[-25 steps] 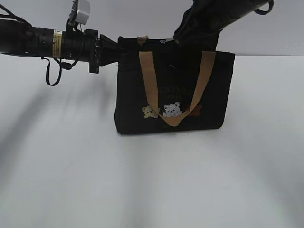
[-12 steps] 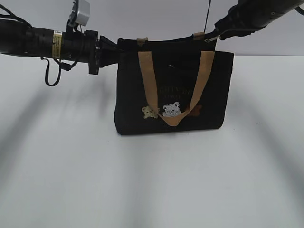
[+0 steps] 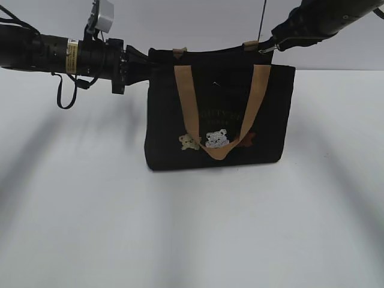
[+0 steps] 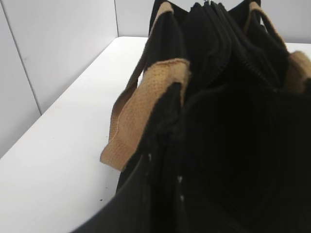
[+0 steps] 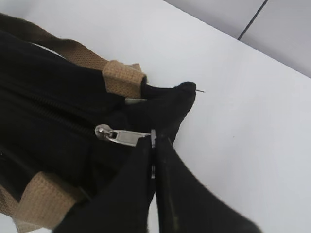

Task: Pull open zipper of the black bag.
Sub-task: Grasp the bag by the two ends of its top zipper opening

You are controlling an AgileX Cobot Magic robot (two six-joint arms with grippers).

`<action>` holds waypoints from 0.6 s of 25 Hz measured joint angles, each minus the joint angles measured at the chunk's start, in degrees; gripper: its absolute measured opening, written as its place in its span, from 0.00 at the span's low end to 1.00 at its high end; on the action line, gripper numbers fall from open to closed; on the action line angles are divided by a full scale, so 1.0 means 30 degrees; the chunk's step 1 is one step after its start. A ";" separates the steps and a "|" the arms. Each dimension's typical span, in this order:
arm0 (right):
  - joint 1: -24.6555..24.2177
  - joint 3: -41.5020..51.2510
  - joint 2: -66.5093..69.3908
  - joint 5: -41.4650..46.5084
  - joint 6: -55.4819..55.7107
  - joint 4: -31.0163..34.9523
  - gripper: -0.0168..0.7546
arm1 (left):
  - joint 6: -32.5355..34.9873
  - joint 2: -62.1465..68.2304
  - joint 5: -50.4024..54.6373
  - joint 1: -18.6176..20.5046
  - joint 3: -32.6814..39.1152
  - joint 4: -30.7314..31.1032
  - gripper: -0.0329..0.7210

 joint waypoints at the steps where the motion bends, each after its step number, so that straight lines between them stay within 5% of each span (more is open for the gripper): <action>1: 0.0000 0.0000 -0.0006 0.0036 0.0000 0.0000 0.01 | -0.0050 0.0000 0.0000 0.0000 0.0000 0.0000 0.08; 4: 0.0000 0.0000 -0.0006 0.0059 0.0000 -0.0061 0.11 | -0.0234 0.0000 0.0000 0.0000 0.0000 0.0000 0.08; 7: 0.0000 0.0000 -0.0006 0.0074 0.0000 -0.0059 0.33 | -0.0445 0.0000 0.0000 0.0000 0.0000 0.0000 0.15; 11: 0.0000 0.0000 -0.0006 0.0080 0.0000 -0.0059 0.56 | -0.1514 -0.0377 0.0223 0.0000 0.0000 0.0066 0.38; 15: 0.0000 0.0000 -0.0006 0.0186 0.0000 -0.0059 0.63 | -0.3570 -0.1349 0.0812 0.0000 0.0000 0.1042 0.51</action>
